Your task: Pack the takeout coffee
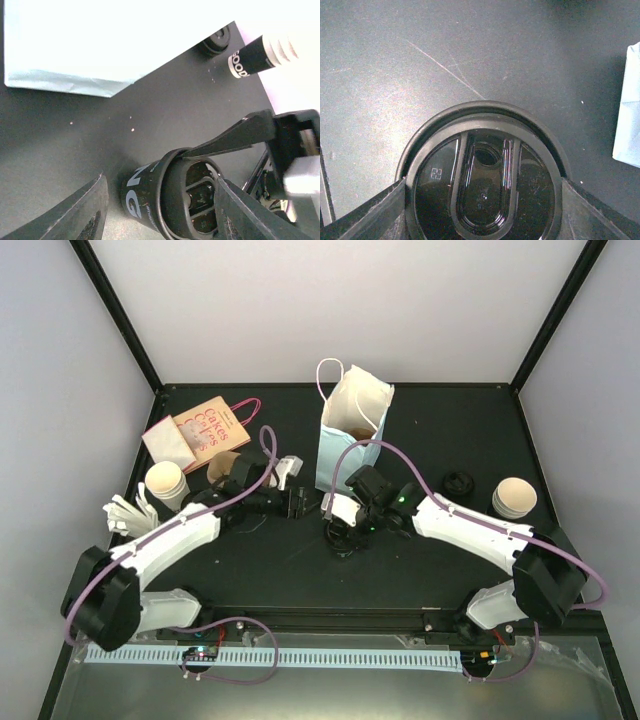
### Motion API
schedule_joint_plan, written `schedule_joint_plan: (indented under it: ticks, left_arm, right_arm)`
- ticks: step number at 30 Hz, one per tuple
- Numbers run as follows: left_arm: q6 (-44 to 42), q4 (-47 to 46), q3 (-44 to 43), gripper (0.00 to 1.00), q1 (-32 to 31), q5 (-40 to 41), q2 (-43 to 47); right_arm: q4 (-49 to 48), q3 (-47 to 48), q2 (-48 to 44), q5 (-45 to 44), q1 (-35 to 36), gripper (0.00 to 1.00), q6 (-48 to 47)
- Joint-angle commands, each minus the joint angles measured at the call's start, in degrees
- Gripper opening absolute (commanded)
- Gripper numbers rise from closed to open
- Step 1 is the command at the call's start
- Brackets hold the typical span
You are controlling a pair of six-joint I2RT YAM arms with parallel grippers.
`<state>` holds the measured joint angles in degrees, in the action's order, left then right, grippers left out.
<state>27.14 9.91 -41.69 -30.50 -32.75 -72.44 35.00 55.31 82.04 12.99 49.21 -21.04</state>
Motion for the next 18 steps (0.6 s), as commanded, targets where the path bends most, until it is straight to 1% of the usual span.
schedule_joint_plan:
  ticks: [1,7,12,18]
  left_arm:
    - [-1.85,4.60,-2.58,0.60,-0.17,5.14,4.73]
    - [-2.14,6.70,-2.95,0.61,0.04,8.30,8.03]
    - [-2.61,7.90,-3.20,0.61,0.53,10.59,10.20]
    - [-2.66,8.53,-3.20,0.61,0.84,12.02,11.87]
  right_arm:
    - [7.09,-0.29,2.30,0.07,0.60,0.74,2.58]
    - [7.38,2.38,0.27,1.79,0.64,0.74,5.45]
    - [8.19,3.98,-0.92,2.27,0.99,0.71,8.06]
    - [5.10,2.76,-2.54,2.98,1.57,0.72,10.44]
